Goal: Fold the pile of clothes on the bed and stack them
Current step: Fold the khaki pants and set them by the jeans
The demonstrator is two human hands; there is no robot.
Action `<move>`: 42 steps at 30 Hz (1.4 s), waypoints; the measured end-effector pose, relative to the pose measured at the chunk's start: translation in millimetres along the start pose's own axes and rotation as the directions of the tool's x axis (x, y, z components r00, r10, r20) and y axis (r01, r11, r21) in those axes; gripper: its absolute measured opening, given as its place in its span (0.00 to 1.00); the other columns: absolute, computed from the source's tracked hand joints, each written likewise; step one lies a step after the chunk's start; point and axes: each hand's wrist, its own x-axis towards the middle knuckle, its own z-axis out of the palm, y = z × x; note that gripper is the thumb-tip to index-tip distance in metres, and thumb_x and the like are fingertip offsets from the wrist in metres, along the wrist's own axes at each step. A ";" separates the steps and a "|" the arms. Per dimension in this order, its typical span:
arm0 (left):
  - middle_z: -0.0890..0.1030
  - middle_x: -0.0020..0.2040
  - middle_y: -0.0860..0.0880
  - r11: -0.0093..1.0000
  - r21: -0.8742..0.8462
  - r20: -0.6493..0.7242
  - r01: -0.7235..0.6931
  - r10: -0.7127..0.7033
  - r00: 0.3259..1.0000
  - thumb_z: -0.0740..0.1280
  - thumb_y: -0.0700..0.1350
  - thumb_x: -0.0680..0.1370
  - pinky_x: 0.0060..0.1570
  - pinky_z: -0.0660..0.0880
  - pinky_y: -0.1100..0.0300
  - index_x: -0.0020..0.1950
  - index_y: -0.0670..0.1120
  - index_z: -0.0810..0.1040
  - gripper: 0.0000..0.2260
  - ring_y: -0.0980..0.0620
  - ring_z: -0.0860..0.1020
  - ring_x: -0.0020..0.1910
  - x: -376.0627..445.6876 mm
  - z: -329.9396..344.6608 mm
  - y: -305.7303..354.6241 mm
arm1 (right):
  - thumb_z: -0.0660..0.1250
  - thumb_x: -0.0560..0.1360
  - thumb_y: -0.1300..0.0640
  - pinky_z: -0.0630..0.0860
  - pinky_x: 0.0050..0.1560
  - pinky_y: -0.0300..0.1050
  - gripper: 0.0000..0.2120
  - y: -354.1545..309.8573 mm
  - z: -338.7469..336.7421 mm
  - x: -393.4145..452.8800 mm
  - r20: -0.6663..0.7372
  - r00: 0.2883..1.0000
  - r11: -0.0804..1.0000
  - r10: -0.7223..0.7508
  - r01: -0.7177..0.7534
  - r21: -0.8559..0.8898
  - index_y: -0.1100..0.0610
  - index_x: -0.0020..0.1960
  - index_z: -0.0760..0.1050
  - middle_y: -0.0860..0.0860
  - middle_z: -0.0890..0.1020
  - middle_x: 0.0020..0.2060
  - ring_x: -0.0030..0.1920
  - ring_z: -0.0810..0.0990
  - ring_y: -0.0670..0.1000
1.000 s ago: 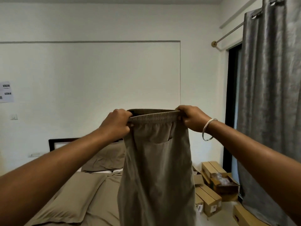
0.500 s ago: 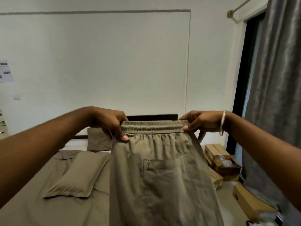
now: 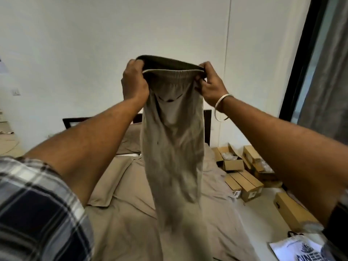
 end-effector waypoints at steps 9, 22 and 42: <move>0.81 0.53 0.41 0.959 -0.169 -0.076 -0.229 0.219 0.973 0.59 0.34 0.76 0.51 0.67 0.76 0.55 0.38 0.80 0.13 0.48 0.78 0.52 -63.7 -18.1 -11.1 | 0.59 0.79 0.65 0.78 0.50 0.48 0.08 -2.2 -20.9 -84.7 0.089 0.983 0.986 -0.162 0.158 0.049 0.56 0.56 0.70 0.45 0.75 0.47 0.49 0.74 0.43; 0.80 0.60 0.47 0.971 0.086 0.969 0.222 -0.133 0.208 0.51 0.54 0.81 0.54 0.71 0.64 0.59 0.49 0.78 0.19 0.49 0.78 0.58 -553.8 -107.7 -110.5 | 0.61 0.75 0.36 0.71 0.43 0.38 0.18 151.2 2.1 -538.7 0.707 0.458 0.840 0.538 -0.357 -0.408 0.48 0.54 0.75 0.45 0.80 0.42 0.45 0.80 0.50; 0.80 0.45 0.54 0.911 -0.299 0.883 0.284 0.377 -0.279 0.68 0.51 0.73 0.32 0.69 0.63 0.64 0.55 0.75 0.19 0.52 0.77 0.38 -858.8 -164.9 -171.1 | 0.64 0.67 0.40 0.75 0.40 0.46 0.15 227.4 67.5 -866.8 0.651 0.158 0.645 0.742 -0.431 -0.631 0.50 0.44 0.75 0.48 0.72 0.43 0.42 0.78 0.54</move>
